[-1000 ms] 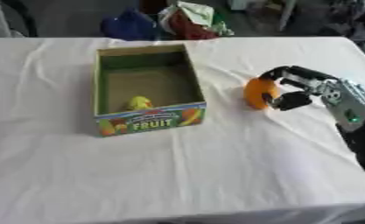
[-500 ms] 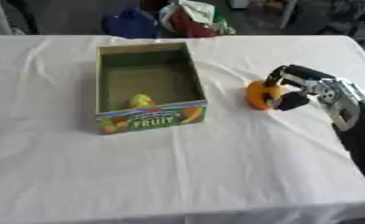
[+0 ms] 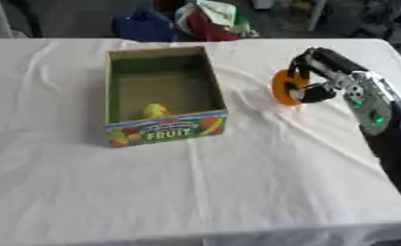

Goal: Pick up objects on the table and place them in the box.

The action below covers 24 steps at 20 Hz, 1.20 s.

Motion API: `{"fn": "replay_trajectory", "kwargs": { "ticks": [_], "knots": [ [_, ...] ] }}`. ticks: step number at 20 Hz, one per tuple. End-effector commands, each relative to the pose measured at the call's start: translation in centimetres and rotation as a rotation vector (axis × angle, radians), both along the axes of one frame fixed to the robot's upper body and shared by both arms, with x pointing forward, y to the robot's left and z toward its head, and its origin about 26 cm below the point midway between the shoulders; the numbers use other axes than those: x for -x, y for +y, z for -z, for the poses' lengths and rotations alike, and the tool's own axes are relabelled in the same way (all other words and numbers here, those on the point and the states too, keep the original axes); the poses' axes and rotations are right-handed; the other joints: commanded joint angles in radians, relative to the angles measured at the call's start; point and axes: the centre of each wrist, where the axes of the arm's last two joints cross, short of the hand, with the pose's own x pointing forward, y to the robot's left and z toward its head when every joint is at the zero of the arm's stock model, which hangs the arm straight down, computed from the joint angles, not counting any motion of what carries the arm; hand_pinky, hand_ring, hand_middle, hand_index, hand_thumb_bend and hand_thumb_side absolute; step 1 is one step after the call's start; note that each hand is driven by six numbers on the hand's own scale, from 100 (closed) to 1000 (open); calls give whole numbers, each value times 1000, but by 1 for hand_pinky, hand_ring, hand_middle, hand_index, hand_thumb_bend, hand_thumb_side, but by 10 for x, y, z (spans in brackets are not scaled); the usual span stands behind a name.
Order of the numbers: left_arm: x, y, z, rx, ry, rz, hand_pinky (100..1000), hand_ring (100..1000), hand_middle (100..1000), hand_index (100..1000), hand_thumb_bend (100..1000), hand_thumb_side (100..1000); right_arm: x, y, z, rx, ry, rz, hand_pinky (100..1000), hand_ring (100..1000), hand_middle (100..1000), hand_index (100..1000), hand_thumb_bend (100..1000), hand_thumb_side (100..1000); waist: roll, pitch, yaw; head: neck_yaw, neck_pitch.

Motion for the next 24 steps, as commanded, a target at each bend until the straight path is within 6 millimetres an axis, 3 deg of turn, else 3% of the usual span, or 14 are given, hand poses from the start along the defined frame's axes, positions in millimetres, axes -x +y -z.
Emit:
{"fn": "replay_trajectory", "kwargs": {
  "ticks": [1, 6, 10, 19, 24],
  "knots": [
    [1, 1, -6, -8, -18, 6, 634, 595, 597, 796, 255, 660, -2, 3, -42, -15, -109, -30, 715, 710, 278, 278, 100, 100, 2, -18, 0, -1, 6],
    [1, -2, -6, -7, -13, 22, 633, 595, 597, 797, 252, 659, -12, 27, -87, -32, -203, -96, 717, 705, 280, 280, 100, 100, -1, -25, 3, -8, 6],
    [0, -6, -7, 2, -14, 46, 632, 594, 596, 797, 249, 658, -26, 48, -99, -41, -210, -122, 719, 706, 285, 284, 100, 100, -3, -30, 17, -20, 6],
    [-4, -25, -17, 38, -43, 134, 628, 593, 595, 797, 250, 655, -57, 88, -77, -66, -121, -117, 721, 712, 299, 296, 100, 100, 0, -26, 77, -55, -1],
    [-6, -32, -18, 52, -41, 162, 627, 592, 594, 796, 247, 657, -69, 111, -45, -41, -51, -69, 721, 719, 309, 320, 100, 100, 3, -18, 115, -81, -16]
  ]
}}
